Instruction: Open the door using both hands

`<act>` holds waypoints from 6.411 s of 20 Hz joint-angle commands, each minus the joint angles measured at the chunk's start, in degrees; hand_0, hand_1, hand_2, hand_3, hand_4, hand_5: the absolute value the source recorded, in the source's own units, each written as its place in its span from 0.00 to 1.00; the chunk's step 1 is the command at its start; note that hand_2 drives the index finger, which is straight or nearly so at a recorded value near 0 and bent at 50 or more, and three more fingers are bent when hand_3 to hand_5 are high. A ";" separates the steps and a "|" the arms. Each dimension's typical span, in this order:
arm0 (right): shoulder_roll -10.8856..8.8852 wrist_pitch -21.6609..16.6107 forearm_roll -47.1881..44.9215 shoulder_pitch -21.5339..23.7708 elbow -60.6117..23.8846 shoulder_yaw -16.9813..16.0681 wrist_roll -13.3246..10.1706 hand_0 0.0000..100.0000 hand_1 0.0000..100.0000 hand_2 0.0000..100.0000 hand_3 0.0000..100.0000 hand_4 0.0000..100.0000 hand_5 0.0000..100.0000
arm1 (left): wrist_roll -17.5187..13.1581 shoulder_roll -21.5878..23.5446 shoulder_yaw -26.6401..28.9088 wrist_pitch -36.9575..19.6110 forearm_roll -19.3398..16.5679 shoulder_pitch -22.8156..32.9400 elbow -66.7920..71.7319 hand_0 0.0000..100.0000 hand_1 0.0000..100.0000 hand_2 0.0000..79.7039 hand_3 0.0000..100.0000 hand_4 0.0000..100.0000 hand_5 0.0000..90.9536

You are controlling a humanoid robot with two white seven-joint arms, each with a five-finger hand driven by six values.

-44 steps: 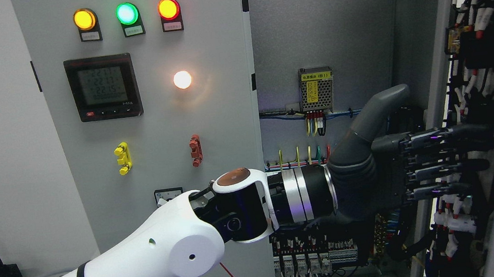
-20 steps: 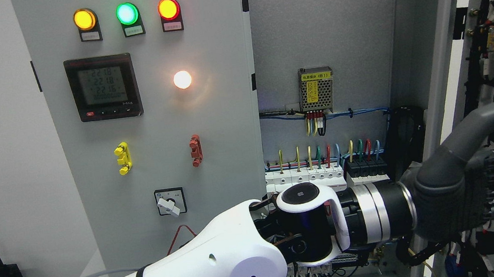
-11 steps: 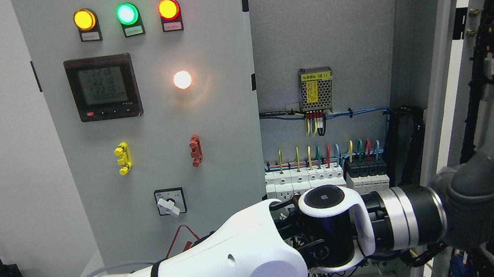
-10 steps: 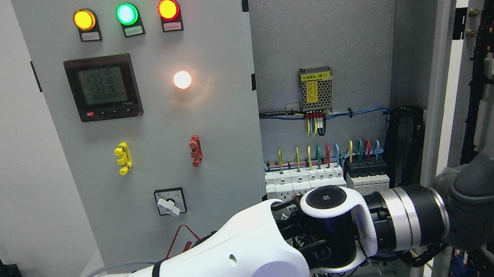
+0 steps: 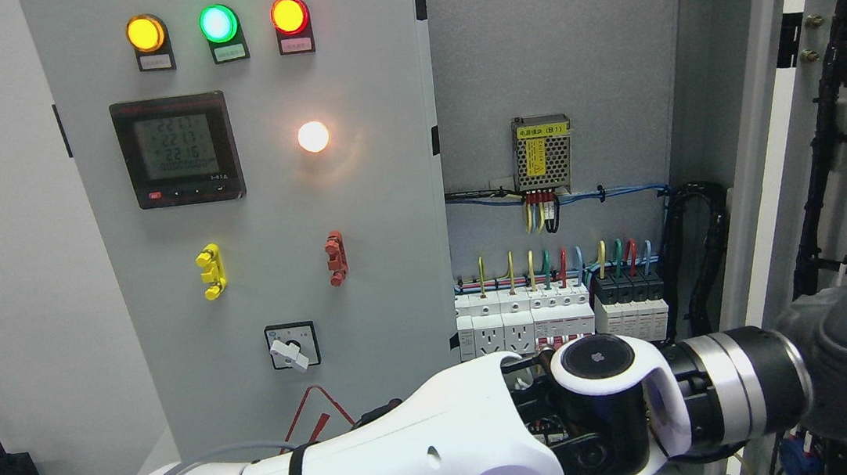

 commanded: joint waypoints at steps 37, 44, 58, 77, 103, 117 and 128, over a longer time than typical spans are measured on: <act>0.00 0.01 0.00 0.00 -1.85 0.00 -0.01 0.38 0.00 0.00 0.00 0.00 0.00 | -32.04 52.26 46.90 6.03 -19.70 56.64 -17.10 0.00 0.00 0.00 0.00 0.00 0.00; 0.00 0.01 0.00 0.00 -1.85 0.00 -0.01 0.38 0.00 0.00 0.00 0.00 0.00 | -35.38 52.27 63.42 5.86 -31.49 77.91 -11.74 0.00 0.00 0.00 0.00 0.00 0.00; 0.00 0.01 0.00 0.00 -1.85 0.00 -0.01 0.38 0.00 0.00 0.00 0.00 0.00 | -37.93 50.42 86.12 -1.34 -42.05 124.14 -11.12 0.00 0.00 0.00 0.00 0.00 0.00; 0.00 0.01 0.00 0.00 -1.85 0.00 -0.01 0.38 0.00 0.00 0.00 0.00 0.00 | -37.49 16.51 79.97 -6.54 -78.59 127.98 31.35 0.00 0.00 0.00 0.00 0.00 0.00; 0.00 0.01 0.00 0.00 -1.85 0.00 -0.01 0.38 0.00 0.00 0.00 0.00 0.00 | -8.06 1.11 86.39 -11.72 -97.16 102.56 77.10 0.00 0.00 0.00 0.00 0.00 0.00; -0.96 0.10 0.00 0.09 -7.99 -0.09 -0.18 0.38 0.00 0.00 0.00 0.00 0.00 | -7.70 0.94 89.29 -11.72 -104.63 100.17 80.72 0.00 0.00 0.00 0.00 0.00 0.00; -5.80 0.10 -0.18 9.66 -34.00 -2.28 -0.71 0.38 0.00 0.00 0.00 0.00 0.00 | -7.09 0.85 85.43 -10.76 -103.84 99.30 80.64 0.00 0.00 0.00 0.00 0.00 0.00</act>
